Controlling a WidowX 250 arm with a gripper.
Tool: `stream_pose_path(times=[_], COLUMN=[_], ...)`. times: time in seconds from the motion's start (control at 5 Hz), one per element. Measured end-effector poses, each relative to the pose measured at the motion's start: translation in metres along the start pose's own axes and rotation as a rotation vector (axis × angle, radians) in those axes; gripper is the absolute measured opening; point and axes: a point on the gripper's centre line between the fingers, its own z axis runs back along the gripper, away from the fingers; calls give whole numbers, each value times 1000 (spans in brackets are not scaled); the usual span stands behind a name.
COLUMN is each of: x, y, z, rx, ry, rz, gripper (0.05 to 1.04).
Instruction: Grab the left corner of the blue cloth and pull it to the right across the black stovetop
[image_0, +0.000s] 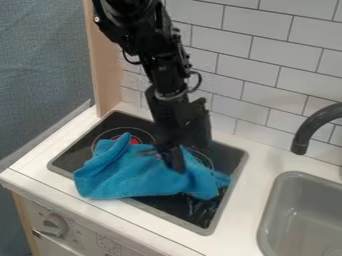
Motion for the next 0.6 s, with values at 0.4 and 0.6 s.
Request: stream_pose_path(times=[0.4,0.6], x=[-1,-1], y=[-2,-2], z=[39,40], rx=[-58,-59], ry=[-4,-6], rz=[-51,-55], gripper=[999,999])
